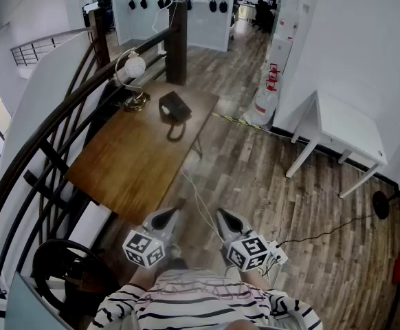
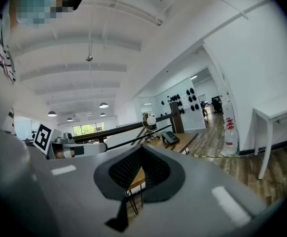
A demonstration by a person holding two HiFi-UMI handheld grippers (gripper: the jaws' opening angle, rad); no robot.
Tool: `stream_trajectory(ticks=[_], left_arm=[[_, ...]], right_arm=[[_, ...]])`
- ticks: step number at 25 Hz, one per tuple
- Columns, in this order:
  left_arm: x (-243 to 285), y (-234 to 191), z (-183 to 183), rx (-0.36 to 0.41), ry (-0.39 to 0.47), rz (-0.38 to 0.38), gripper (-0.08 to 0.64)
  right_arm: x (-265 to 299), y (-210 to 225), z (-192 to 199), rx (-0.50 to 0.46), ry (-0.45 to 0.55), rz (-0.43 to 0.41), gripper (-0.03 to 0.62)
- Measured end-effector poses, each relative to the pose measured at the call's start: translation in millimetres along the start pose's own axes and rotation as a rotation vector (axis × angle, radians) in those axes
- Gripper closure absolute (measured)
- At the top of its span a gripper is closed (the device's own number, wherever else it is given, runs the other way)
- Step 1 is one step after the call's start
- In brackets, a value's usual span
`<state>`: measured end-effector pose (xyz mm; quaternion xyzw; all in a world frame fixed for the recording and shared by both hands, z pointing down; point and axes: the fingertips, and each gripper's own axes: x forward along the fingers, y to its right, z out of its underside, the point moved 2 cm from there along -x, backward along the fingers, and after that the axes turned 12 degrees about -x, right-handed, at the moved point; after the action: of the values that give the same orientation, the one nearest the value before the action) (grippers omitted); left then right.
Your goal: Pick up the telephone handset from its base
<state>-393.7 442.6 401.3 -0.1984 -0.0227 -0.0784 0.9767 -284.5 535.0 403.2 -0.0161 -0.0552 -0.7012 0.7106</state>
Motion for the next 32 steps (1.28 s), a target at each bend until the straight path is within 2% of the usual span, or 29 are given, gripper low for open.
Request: stream_trajectory(ticks=[8,13,16,18,22,27,32], left_arm=[[-5.2,21.5,10.0,0.015,0.006,0.01,0.558],[-5.1,21.7,9.0,0.043,0.067,-0.03,0.555],[-0.5,18.9,7.2,0.036,0.081,-0.044,0.553],[5.9,15.2,4.9,0.032,0.083,-0.047,0.452],[24.4,-1.2,0.8,0.023,0.071,-0.047,0.448],[66.3,-37.9,-16.3,0.011,0.069,-0.025,0.44],[115.7,-83.3,-41.4,-0.016,0.079,-0.001,0.428]], right_arm=[[-19.9,-2.5,-0.5,0.0,0.022,0.008,0.592],[-26.4,6.9,2.3,-0.003,0.055,0.03,0.59],[-24.3,12.0,4.6,-0.02,0.046,0.029,0.501],[-19.4,17.6,6.8,-0.018,0.041,0.03,0.502],[-0.8,31.5,10.3,-0.009,0.027,0.03,0.5],[46.9,62.8,1.8,-0.024,0.02,0.035,0.438],[107.0,99.5,-9.1,-0.036,0.001,0.041,0.403]])
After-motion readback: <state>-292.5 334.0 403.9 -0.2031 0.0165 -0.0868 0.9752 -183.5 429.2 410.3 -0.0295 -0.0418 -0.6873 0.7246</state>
